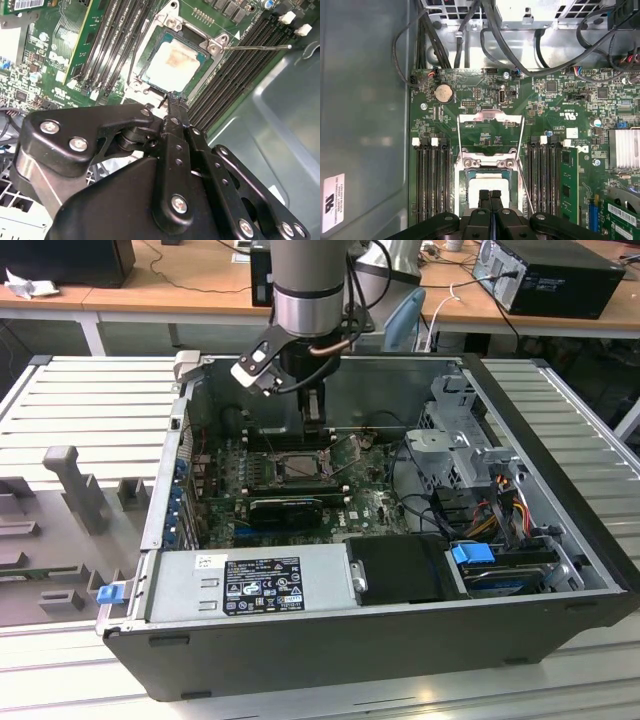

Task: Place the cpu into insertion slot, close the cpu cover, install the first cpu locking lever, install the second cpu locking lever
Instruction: 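Close the cpu cover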

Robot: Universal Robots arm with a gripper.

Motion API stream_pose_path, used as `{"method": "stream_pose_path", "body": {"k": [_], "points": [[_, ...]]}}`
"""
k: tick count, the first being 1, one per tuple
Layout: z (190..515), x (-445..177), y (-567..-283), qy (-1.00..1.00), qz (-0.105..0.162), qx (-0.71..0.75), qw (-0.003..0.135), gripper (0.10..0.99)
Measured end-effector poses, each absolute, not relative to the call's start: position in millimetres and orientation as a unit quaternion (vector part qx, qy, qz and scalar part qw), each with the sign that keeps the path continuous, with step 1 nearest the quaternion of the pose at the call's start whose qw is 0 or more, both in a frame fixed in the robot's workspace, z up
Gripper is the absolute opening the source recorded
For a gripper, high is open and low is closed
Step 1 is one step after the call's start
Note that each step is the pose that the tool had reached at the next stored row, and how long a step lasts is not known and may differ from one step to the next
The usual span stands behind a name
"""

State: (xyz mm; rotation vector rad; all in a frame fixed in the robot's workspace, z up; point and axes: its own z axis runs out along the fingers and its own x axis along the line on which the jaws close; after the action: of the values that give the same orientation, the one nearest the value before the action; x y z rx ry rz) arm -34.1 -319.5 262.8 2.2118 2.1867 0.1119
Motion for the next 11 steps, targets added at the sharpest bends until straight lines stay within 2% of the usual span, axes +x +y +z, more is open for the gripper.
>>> {"method": "stream_pose_path", "body": {"k": [11], "points": [[266, -2, -318, 0.703, 0.031, 0.71, 0.01, 0.106]]}}
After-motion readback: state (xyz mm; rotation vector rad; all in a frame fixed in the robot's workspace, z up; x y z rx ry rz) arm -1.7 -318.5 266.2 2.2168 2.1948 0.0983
